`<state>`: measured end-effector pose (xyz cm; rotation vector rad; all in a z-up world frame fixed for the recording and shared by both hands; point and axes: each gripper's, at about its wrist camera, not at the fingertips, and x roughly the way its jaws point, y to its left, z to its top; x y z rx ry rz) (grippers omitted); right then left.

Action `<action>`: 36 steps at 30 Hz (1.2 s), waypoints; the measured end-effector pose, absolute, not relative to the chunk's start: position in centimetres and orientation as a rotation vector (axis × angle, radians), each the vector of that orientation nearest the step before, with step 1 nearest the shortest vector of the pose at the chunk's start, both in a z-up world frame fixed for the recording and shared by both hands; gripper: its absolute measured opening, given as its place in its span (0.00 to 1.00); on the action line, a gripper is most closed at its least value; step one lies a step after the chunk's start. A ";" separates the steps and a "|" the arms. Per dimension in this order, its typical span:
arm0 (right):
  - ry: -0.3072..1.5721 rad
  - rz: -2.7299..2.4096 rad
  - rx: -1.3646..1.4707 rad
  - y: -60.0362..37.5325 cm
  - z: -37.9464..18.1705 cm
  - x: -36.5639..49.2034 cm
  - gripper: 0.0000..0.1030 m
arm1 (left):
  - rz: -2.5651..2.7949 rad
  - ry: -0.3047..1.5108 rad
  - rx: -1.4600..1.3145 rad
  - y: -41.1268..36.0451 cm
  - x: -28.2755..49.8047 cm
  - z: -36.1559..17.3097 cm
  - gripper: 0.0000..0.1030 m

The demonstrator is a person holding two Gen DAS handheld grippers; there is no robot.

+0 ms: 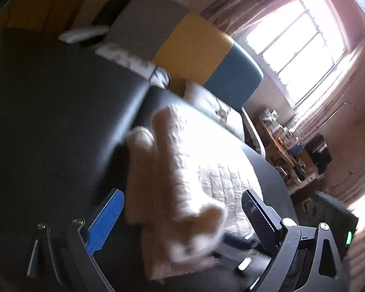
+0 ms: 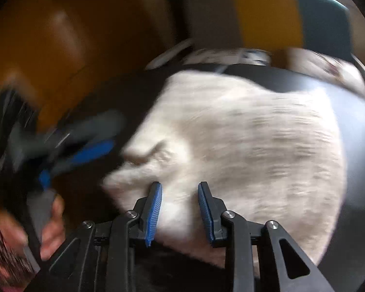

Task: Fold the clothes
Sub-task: 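Release the folded end with the right gripper and press the bundle flat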

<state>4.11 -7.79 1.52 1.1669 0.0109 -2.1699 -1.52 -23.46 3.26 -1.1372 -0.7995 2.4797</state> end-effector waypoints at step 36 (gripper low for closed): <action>-0.161 -2.242 1.245 0.8 -2.7 1.2 0.29 | 2.612 -0.338 -1.175 -24.0 4.3 -1.3 0.51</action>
